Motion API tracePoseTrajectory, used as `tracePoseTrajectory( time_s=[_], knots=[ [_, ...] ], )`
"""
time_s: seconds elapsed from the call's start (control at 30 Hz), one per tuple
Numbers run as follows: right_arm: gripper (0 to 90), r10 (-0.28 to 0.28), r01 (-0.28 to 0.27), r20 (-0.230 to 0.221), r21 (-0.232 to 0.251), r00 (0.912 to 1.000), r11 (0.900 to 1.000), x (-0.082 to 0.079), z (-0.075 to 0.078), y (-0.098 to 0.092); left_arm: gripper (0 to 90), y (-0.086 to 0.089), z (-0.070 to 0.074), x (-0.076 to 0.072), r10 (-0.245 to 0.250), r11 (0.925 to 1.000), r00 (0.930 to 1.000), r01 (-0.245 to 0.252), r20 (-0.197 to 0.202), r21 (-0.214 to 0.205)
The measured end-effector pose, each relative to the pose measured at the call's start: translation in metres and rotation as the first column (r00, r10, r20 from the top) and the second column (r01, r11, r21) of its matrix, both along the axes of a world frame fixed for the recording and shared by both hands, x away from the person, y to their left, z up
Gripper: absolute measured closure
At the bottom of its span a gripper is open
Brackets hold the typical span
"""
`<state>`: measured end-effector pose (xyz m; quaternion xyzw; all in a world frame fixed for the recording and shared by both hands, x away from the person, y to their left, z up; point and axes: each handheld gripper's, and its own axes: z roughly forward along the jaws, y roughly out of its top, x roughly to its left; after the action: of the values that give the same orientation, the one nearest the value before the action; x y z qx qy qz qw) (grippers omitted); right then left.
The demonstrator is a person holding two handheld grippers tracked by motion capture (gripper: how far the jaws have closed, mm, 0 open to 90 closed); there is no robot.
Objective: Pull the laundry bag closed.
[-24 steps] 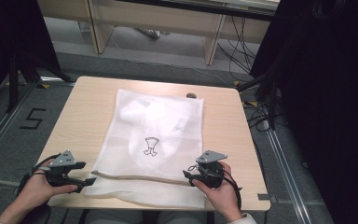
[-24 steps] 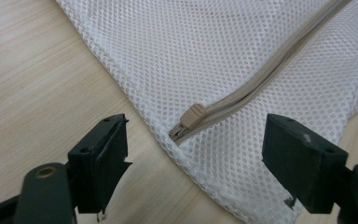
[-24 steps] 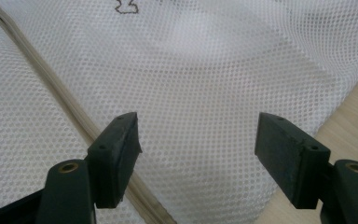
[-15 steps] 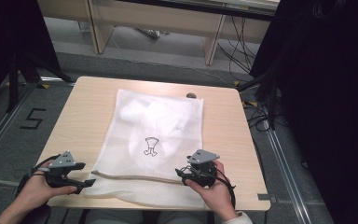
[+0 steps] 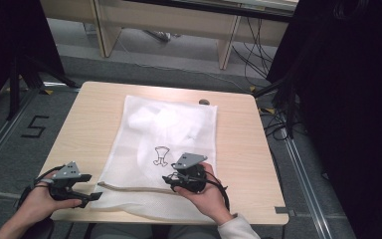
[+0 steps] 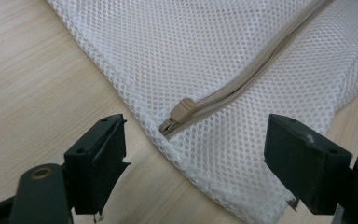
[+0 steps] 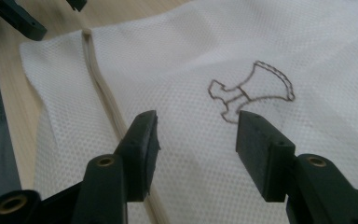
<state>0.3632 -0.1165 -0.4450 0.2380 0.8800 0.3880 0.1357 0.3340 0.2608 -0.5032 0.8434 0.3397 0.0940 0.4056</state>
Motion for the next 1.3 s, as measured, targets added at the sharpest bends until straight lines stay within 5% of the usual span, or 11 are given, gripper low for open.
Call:
tracePoseTrajectory(
  time_s=[0.53,0.7,1.3],
  knots=[
    [56.0,0.127,-0.127,-0.024,-0.013,0.9917,0.9918,0.015,-0.007,0.073,19.6,-0.001,-0.001,-0.001,-0.011,0.9999,0.9995,0.011,-0.028,0.012],
    [57.9,0.145,-0.146,-0.065,-0.004,0.9872,0.9893,0.018,-0.009,0.089,19.5,0.0,-0.001,0.0,-0.023,0.9995,0.9995,0.023,-0.022,0.02],
    [59.5,0.238,-0.246,-0.167,-0.03,0.9569,0.9689,0.026,-0.028,0.156,18.9,-0.002,-0.002,-0.001,-0.017,0.9998,0.9994,0.016,-0.03,-0.007]
  ],
)
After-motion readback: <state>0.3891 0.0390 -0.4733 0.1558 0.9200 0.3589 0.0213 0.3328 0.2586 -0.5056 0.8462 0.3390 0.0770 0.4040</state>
